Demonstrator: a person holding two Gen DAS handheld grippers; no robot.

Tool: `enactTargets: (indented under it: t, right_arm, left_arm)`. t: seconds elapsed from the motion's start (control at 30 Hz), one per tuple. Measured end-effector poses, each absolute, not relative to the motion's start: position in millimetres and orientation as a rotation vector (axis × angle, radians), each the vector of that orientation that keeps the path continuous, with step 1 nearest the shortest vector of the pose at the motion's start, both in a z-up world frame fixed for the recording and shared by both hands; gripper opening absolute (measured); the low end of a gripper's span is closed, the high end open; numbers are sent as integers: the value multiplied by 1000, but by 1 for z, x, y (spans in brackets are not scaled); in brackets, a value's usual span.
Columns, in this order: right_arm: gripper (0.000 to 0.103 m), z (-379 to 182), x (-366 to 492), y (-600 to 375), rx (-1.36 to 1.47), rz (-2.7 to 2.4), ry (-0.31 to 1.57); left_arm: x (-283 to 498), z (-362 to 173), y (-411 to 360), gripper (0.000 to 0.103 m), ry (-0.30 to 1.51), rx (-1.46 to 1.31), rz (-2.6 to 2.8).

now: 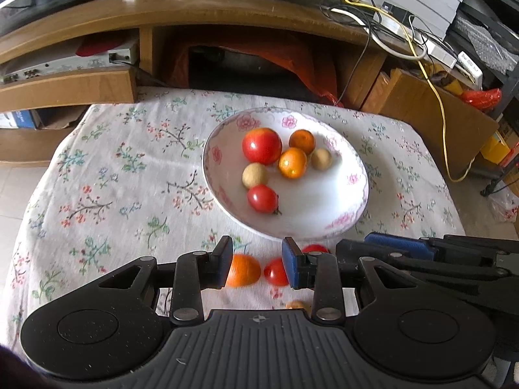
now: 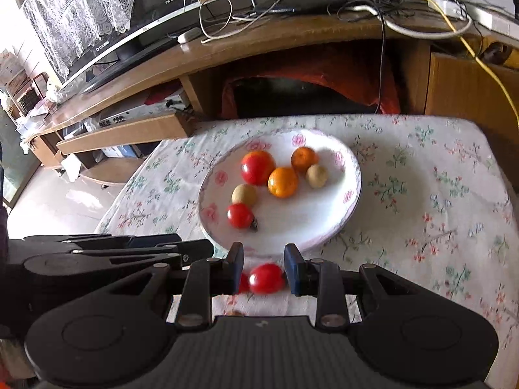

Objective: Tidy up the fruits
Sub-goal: 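Move the right tool to the table and grasp a small yellow-brown fruit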

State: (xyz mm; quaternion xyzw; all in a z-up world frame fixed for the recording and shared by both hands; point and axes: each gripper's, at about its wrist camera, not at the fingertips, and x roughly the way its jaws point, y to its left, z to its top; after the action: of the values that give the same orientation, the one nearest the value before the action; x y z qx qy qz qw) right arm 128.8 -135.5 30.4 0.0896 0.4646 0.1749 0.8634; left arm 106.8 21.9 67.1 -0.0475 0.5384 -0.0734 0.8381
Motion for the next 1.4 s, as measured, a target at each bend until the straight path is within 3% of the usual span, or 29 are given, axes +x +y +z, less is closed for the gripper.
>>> enactTargets:
  t: [0.17, 0.47, 0.93, 1.07, 1.4]
  right_arm:
    - [30, 26, 115, -132, 181, 379, 998]
    - [30, 11, 105, -120, 154, 402, 1063]
    - [30, -15, 112, -98, 99, 445, 1107]
    - [26, -17, 111, -99, 85, 453, 1109]
    - [25, -14, 106, -117, 113, 435, 1118]
  left_arm:
    - [93, 70, 24, 43, 1160, -81, -160]
    - [79, 76, 41, 55, 1184, -104, -137]
    - [79, 77, 49, 57, 1201, -132, -132]
    - [80, 75, 47, 57, 1211, -141, -145]
    - [93, 65, 37, 51, 1205, -105, -168]
